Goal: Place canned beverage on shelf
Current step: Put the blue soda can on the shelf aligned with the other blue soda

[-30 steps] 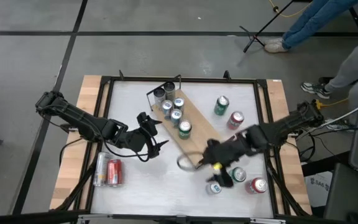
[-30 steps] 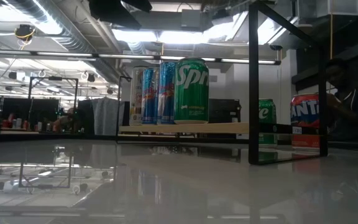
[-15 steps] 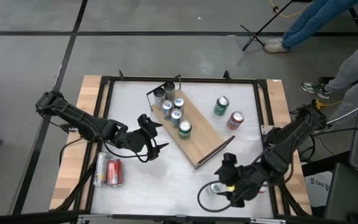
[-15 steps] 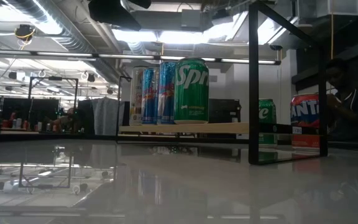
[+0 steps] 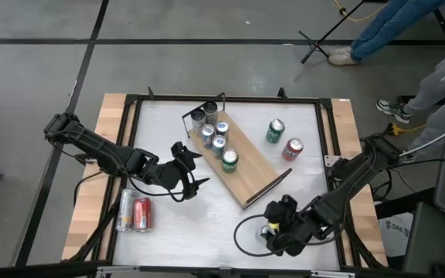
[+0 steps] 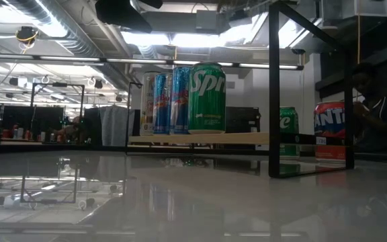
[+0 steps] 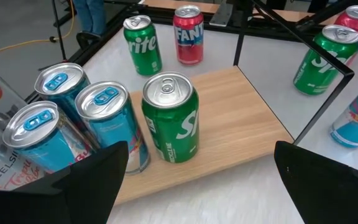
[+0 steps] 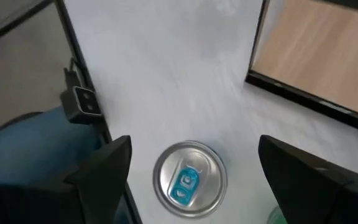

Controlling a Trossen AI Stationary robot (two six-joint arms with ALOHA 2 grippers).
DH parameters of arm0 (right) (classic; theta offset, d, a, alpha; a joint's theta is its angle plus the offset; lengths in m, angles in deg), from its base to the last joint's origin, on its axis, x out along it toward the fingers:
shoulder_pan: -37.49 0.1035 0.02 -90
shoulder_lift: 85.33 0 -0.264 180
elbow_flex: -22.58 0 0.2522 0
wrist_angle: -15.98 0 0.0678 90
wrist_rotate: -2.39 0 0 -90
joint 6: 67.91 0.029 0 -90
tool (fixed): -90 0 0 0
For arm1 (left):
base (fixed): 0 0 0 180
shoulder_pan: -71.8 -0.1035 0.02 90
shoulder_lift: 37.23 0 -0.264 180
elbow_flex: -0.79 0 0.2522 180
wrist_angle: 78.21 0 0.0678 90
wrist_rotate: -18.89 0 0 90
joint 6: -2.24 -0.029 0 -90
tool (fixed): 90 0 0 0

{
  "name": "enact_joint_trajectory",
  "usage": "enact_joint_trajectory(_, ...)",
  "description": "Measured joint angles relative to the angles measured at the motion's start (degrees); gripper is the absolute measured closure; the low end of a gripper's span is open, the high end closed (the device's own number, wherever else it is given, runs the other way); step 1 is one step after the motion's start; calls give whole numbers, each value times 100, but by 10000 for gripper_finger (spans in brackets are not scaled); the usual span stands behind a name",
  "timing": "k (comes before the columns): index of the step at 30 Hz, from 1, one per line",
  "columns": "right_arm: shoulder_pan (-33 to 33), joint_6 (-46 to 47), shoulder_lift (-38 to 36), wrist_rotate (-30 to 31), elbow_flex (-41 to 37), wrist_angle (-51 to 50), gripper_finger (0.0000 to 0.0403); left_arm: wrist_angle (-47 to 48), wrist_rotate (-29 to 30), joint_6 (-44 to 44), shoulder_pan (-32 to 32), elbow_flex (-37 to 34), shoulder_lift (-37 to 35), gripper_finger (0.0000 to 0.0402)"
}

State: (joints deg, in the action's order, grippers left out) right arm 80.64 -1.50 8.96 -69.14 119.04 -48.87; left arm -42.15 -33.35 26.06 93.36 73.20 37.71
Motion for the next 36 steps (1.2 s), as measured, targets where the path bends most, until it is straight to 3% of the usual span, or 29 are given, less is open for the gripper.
enact_joint_trajectory(36, 0, -22, 548, -211, 15, -252, 62, 20, 2, -40, 0, 0, 0, 7)
